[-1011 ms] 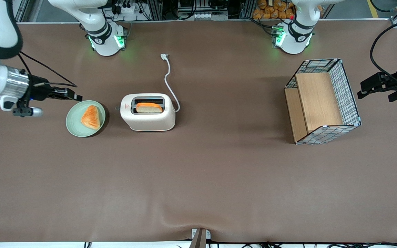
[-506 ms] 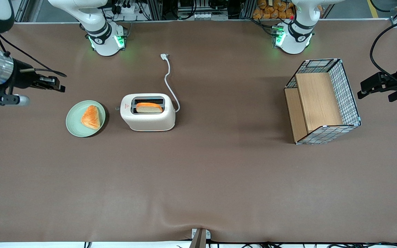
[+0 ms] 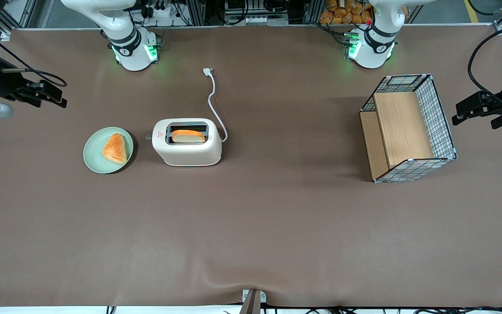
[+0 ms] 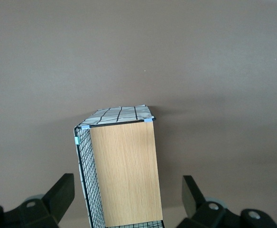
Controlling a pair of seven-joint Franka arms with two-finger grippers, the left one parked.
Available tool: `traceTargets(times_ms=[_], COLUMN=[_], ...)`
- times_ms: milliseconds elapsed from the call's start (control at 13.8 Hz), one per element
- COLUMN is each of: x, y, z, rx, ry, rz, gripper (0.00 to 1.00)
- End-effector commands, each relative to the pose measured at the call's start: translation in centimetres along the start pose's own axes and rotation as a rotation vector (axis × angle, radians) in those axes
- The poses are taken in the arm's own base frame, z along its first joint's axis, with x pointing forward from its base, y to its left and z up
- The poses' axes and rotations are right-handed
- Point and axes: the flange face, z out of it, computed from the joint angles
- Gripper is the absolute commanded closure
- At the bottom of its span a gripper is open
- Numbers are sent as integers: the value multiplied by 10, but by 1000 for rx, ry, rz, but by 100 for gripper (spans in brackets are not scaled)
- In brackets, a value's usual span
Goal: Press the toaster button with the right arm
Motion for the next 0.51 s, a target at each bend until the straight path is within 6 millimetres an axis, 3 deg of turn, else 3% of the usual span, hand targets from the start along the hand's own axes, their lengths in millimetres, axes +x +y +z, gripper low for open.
traceTargets(times_ms=[0,433], x=[-5,-2], y=[-2,5], z=[-23,-55], rx=[-52,-95], ry=[25,92], rz=[-13,-122], gripper=[0,0])
